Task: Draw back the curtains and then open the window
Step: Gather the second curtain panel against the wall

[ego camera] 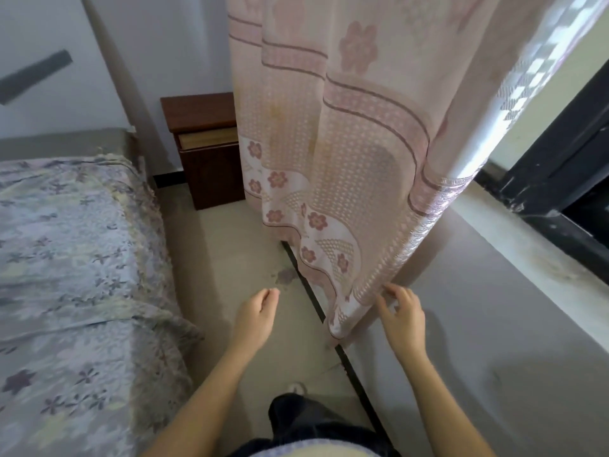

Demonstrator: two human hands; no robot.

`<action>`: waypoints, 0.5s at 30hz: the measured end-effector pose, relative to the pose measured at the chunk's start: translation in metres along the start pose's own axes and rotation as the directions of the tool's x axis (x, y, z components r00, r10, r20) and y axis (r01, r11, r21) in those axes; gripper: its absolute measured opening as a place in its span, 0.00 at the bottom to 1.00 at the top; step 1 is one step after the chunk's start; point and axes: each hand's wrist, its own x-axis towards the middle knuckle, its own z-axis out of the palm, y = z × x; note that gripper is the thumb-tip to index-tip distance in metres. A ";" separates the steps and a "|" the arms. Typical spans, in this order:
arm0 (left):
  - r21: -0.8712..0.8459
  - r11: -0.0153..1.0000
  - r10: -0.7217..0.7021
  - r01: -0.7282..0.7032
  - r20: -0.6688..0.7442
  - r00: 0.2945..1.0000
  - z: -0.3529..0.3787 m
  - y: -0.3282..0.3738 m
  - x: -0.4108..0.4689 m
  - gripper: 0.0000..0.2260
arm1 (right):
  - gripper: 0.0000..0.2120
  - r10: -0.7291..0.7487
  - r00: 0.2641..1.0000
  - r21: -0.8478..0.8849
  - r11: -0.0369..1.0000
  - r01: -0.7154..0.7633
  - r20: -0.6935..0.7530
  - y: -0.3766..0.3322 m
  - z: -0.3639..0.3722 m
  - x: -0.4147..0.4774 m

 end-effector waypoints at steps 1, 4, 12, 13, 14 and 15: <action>-0.010 0.999 0.045 -0.045 -0.001 0.999 -0.001 0.017 0.016 0.11 | 0.14 -0.025 0.998 0.025 0.999 0.027 -0.062 -0.010 -0.005 0.016; -0.054 0.981 0.184 -0.184 0.003 0.983 -0.002 0.070 0.060 0.18 | 0.13 -0.077 0.941 0.096 0.989 0.115 -0.328 -0.036 -0.020 0.057; -0.084 0.805 0.592 -0.587 0.059 0.804 0.013 0.198 0.122 0.12 | 0.19 -0.250 0.516 -0.028 0.916 0.400 -0.819 -0.083 -0.078 0.143; -0.102 0.774 0.632 -0.625 0.071 0.772 0.015 0.213 0.128 0.11 | 0.20 -0.259 0.486 -0.041 0.909 0.414 -0.834 -0.093 -0.085 0.151; -0.115 0.742 0.670 -0.661 0.076 0.739 0.015 0.229 0.132 0.11 | 0.20 -0.262 0.461 -0.049 0.904 0.424 -0.848 -0.102 -0.092 0.157; -0.123 0.709 0.704 -0.694 0.069 0.707 0.015 0.245 0.136 0.11 | 0.20 -0.260 0.438 -0.053 0.901 0.431 -0.861 -0.109 -0.097 0.162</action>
